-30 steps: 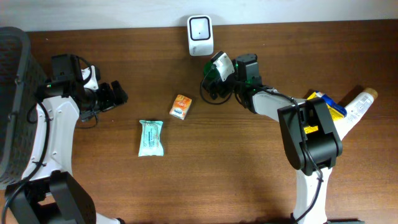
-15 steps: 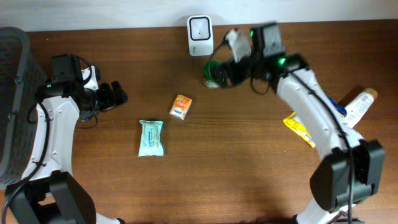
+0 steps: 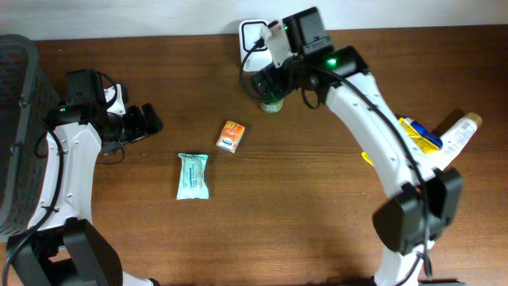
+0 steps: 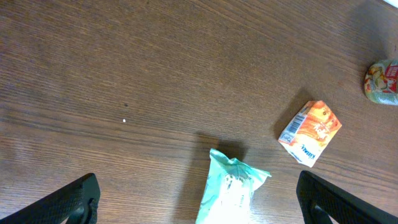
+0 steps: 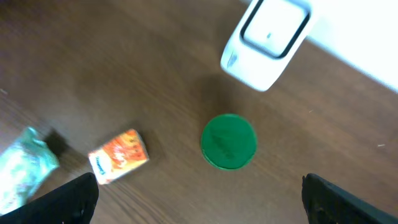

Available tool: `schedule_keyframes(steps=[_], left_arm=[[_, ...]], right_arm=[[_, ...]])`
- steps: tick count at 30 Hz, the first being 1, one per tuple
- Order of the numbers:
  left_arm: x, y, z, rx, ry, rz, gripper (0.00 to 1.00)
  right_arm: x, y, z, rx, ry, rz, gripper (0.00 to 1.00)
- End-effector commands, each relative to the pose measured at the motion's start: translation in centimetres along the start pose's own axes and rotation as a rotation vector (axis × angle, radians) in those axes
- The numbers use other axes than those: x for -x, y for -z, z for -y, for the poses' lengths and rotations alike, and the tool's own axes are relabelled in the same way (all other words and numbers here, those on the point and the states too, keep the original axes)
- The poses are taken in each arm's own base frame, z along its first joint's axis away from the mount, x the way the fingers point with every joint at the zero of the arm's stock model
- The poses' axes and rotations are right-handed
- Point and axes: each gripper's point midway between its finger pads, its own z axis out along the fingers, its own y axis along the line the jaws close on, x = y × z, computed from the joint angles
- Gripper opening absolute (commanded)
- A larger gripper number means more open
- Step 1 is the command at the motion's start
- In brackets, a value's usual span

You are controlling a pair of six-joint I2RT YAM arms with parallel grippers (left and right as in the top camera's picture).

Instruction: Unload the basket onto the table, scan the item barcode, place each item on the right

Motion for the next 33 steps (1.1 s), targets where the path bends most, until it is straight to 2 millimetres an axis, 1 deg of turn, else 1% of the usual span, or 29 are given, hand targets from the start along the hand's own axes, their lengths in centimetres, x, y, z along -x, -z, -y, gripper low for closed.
schedule_keyframes(steps=[1,5,7,12,16,18,21,23,24,26,29,32,33], left_arm=[[-0.2,-0.6,-0.4,0.008,0.006,-0.017,0.99],[-0.2,-0.6,-0.4,0.008,0.006,-0.017,0.99],[-0.2,-0.6,-0.4,0.008,0.006,-0.017,0.99],[-0.2,-0.6,-0.4,0.008,0.005,-0.017,0.99],[-0.2,-0.6,-0.4,0.008,0.006,-0.017,0.99],[-0.2,-0.6,-0.4,0.008,0.006,-0.017,0.99],[-0.2,-0.6,-0.4,0.008,0.006,-0.017,0.99],[-0.2,-0.6,-0.4,0.008,0.005,-0.017,0.99],[-0.2,-0.6,-0.4,0.008,0.005,-0.017,0.99],[-0.2,-0.6,-0.4,0.008,0.006,-0.017,0.99],[-0.2,-0.6,-0.4,0.008,0.005,-0.017,0.99],[-0.2,-0.6,-0.4,0.008,0.005,-0.017,0.99],[-0.2,-0.6,-0.4,0.008,0.005,-0.017,0.99]], right_arm=[[-1.8,-4.5,0.7,-0.012,0.025,-0.067,0.89],[-3.0,-7.7,1.1,-0.01,0.007,-0.098,0.87],[-3.2,-8.6,1.5,-0.027,0.009,-0.098,0.86],[-4.1,-10.3,3.2,-0.114,0.011,-0.125,0.87],[-4.8,-11.3,3.2,-0.109,0.01,-0.142,0.86],[-5.4,-12.1,3.2,-0.104,0.008,-0.158,0.85],[-6.3,-13.1,3.2,-0.1,0.007,-0.179,0.81],[-6.3,-13.4,3.2,-0.1,0.006,-0.177,0.78],[-6.2,-13.4,3.2,-0.102,0.002,-0.172,0.73],[-5.7,-13.4,3.3,-0.108,-0.018,-0.152,0.68],[-5.7,-13.4,3.3,-0.108,-0.023,-0.152,0.59],[-5.8,-13.2,3.3,-0.112,-0.076,-0.153,0.57],[-5.7,-12.9,3.3,-0.113,-0.095,-0.155,0.56]])
